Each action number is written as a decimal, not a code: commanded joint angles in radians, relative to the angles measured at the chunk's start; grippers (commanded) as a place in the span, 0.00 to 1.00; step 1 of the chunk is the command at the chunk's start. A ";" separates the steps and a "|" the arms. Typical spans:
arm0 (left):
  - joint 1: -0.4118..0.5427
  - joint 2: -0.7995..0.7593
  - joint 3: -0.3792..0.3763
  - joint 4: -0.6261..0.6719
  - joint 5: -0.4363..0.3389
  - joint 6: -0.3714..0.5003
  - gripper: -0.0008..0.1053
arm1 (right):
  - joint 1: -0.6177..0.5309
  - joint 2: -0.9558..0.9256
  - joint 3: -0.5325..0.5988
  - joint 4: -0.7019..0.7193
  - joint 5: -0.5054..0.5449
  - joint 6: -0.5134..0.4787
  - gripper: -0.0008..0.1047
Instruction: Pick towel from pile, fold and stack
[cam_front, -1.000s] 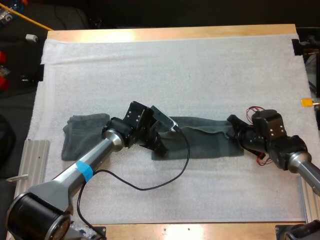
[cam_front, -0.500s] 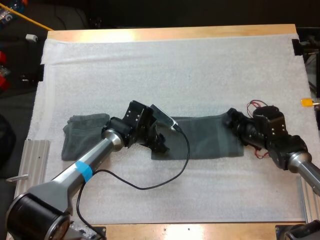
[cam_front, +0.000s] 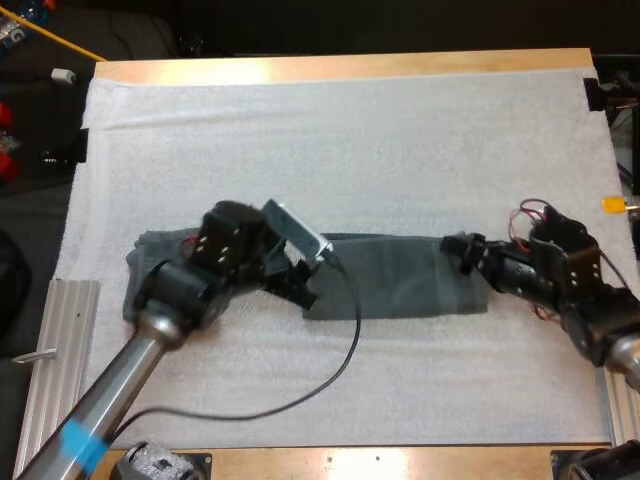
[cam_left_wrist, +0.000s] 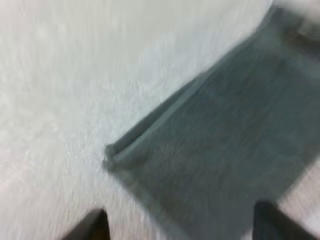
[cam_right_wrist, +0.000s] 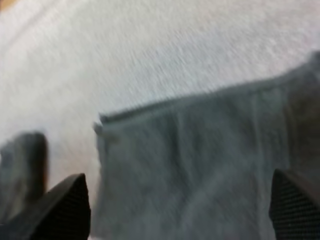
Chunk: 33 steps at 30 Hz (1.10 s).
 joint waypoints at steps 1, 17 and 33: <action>-0.001 -0.040 -0.008 0.032 0.007 -0.030 0.56 | -0.004 -0.038 -0.012 0.067 0.008 -0.053 0.69; -0.001 -0.393 -0.008 0.292 0.323 -0.372 0.56 | -0.004 -0.375 -0.083 0.546 0.113 -0.257 0.69; -0.001 -0.427 -0.008 0.319 0.341 -0.417 0.56 | -0.004 -0.038 -0.150 0.500 0.285 -0.401 0.66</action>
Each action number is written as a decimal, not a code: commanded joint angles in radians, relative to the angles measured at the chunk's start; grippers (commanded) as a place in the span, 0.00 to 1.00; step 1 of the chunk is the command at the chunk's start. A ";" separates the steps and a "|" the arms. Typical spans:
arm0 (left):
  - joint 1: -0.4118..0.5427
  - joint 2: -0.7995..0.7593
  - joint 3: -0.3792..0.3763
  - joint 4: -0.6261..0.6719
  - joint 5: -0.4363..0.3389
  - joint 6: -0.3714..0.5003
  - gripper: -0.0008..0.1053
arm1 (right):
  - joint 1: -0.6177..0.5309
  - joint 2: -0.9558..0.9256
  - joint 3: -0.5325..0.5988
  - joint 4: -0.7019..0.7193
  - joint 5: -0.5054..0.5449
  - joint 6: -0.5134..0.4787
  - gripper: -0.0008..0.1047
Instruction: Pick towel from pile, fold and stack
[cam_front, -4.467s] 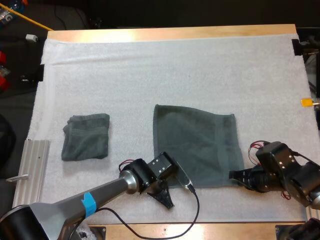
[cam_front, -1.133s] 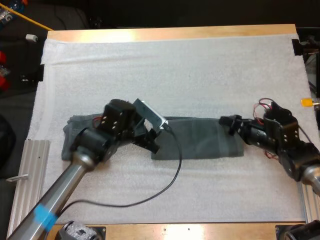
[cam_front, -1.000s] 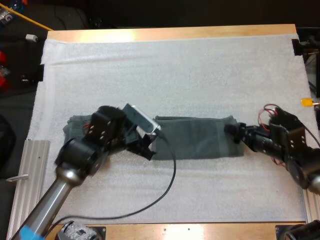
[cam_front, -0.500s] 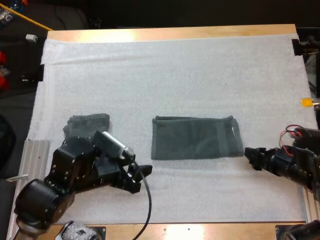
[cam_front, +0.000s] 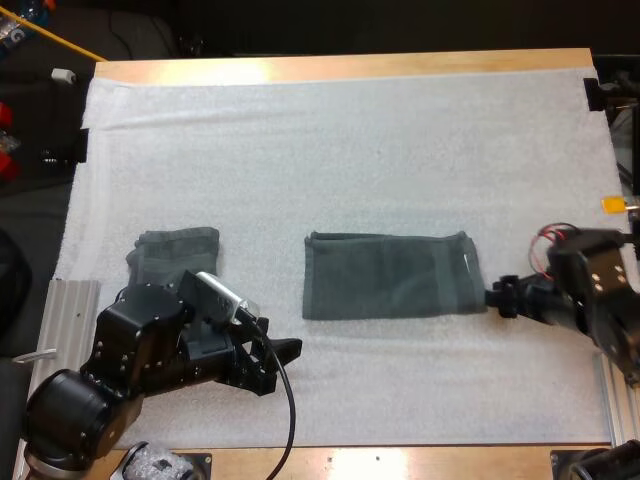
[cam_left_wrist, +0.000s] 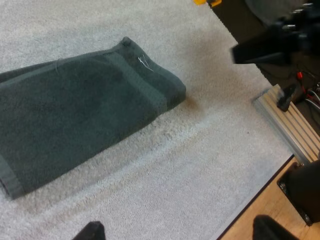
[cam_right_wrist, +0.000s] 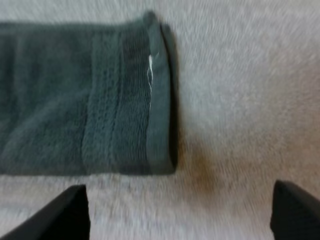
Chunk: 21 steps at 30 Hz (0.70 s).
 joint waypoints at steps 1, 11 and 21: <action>-0.001 -0.003 -0.007 0.000 0.008 -0.012 0.56 | -0.009 0.034 -0.006 -0.036 -0.028 -0.014 0.65; -0.001 -0.003 -0.007 0.000 0.008 -0.032 0.56 | -0.207 0.299 -0.006 -0.140 -0.313 -0.013 0.64; -0.001 -0.003 -0.007 0.000 0.008 -0.037 0.56 | -0.311 0.486 -0.006 -0.277 -0.571 0.002 0.63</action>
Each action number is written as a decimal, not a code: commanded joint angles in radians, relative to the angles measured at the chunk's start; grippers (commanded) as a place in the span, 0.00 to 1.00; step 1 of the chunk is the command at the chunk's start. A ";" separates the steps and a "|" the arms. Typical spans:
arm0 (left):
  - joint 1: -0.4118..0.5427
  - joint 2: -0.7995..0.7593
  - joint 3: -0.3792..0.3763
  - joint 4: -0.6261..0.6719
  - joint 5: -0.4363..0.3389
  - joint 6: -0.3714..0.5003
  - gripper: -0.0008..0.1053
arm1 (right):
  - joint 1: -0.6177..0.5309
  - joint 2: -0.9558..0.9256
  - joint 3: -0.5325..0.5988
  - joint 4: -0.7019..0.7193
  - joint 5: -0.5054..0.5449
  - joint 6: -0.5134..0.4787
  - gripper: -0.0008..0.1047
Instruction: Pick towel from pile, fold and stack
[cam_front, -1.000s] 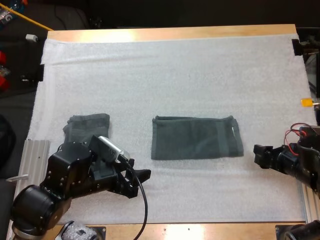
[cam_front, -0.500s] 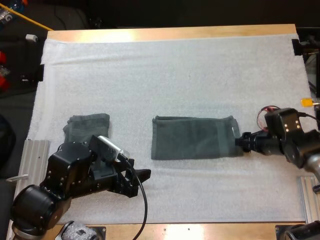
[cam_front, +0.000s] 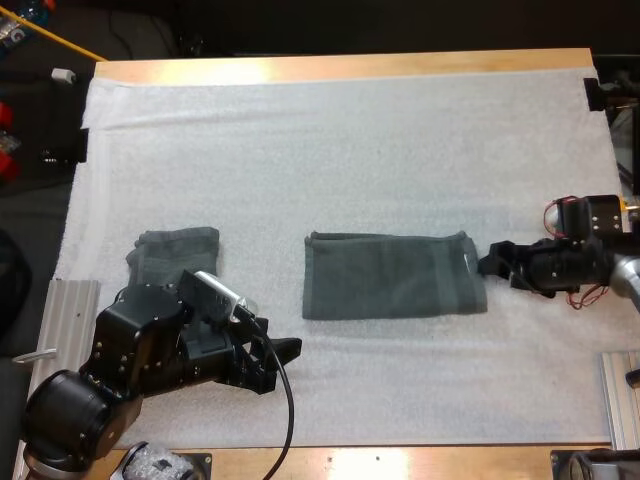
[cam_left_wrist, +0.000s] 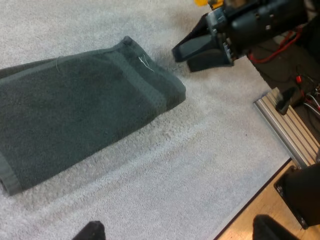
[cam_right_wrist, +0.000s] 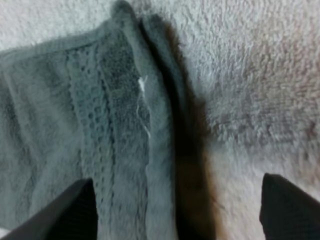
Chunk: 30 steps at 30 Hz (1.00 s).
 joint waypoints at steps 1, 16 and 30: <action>-0.001 -0.003 -0.007 0.000 0.008 -0.009 0.56 | -0.003 0.019 -0.005 -0.019 -0.044 0.001 0.63; -0.001 -0.003 -0.007 0.000 0.008 -0.011 0.56 | 0.063 0.181 -0.005 -0.190 -0.130 0.216 0.63; -0.001 -0.003 -0.007 0.000 0.008 -0.011 0.56 | 0.120 0.191 -0.005 -0.128 -0.108 0.240 0.49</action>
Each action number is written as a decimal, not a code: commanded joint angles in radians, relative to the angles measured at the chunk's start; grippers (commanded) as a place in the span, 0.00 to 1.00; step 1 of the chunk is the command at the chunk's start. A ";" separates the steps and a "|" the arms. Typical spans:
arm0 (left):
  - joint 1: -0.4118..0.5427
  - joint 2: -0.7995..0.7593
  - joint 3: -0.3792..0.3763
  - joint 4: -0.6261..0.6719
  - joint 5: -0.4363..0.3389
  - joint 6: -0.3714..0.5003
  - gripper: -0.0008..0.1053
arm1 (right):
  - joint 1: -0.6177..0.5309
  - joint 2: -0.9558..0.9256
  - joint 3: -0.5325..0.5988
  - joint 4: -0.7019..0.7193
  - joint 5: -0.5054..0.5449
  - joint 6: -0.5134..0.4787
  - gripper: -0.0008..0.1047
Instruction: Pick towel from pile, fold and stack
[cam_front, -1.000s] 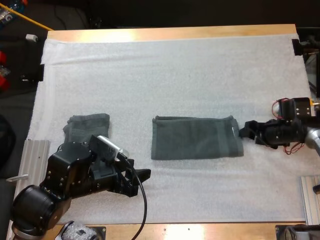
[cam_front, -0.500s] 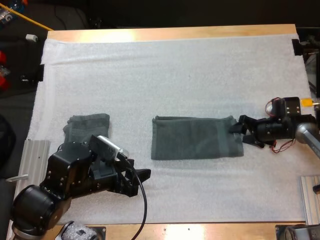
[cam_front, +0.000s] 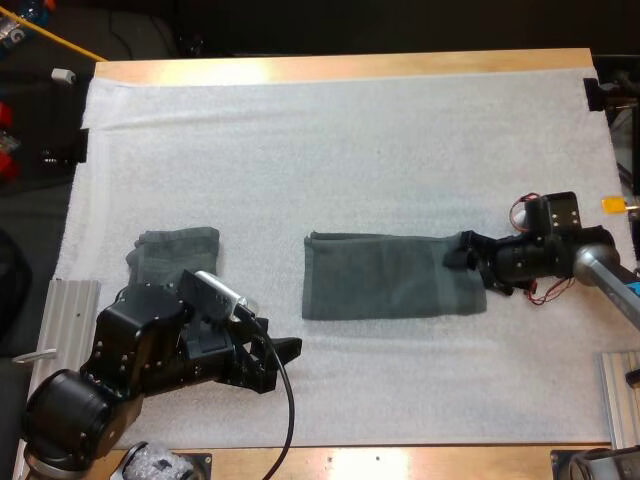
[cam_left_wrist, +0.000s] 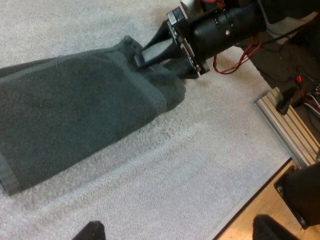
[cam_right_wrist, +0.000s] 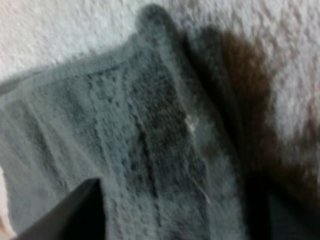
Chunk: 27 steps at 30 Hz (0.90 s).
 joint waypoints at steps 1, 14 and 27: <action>-0.001 -0.003 -0.007 0.000 0.008 -0.010 0.56 | 0.012 0.021 0.013 0.050 -0.013 -0.007 0.40; -0.001 -0.003 -0.007 0.000 0.008 -0.010 0.56 | 0.012 -0.119 0.013 0.219 0.216 -0.147 0.01; -0.001 -0.003 0.020 0.000 0.008 -0.010 0.56 | 0.012 -0.277 -0.182 0.584 0.677 -0.423 0.01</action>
